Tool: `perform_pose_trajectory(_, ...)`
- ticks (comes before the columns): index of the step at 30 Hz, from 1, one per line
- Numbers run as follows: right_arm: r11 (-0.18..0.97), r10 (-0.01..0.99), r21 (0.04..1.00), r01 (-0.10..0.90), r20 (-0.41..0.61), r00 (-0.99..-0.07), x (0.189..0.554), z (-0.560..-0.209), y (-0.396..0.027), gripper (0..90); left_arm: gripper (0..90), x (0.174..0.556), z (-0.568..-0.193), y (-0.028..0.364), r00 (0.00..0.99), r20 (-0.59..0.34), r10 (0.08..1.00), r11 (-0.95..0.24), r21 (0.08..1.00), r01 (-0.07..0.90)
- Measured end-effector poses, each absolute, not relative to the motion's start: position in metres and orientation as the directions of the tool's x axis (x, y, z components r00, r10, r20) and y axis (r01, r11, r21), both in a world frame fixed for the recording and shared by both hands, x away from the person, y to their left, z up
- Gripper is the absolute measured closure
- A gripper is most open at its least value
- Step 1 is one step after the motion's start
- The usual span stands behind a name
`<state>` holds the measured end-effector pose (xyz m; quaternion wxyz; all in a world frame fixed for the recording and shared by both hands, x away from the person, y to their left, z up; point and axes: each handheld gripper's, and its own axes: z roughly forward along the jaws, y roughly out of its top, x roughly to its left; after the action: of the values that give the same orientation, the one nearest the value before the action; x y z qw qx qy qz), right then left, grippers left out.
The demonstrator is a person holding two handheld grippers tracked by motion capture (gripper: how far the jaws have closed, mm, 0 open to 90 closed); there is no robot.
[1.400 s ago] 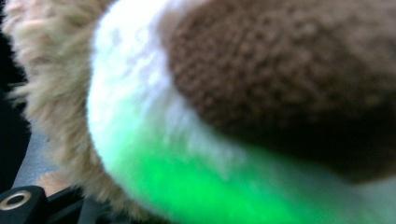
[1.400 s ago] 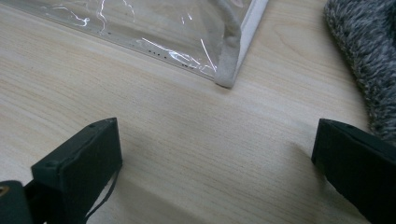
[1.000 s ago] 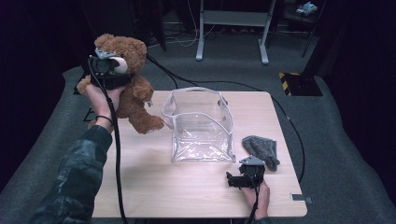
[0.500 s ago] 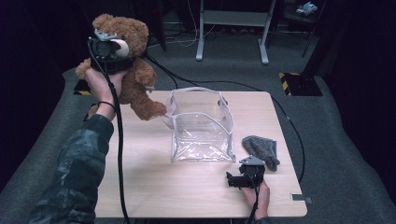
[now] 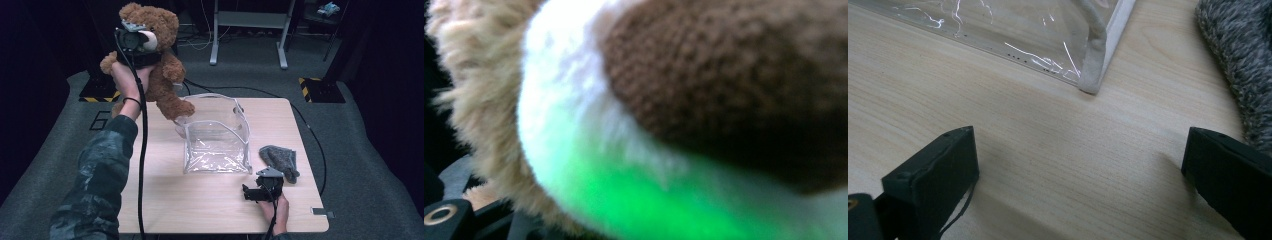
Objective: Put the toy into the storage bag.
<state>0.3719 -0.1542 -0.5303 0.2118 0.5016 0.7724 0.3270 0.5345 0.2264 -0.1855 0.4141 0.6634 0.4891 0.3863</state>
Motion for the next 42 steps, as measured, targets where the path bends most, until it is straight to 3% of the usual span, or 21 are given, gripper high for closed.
perform_pose_trajectory(42, 0.277, 0.915, 0.72, 0.637, 0.006, -0.404, 0.371, -0.53, -0.153, 1.4, 42.7, 0.559, -0.218, 0.113, 0.374, 0.029, 0.927, -0.136, 0.955, 0.264)
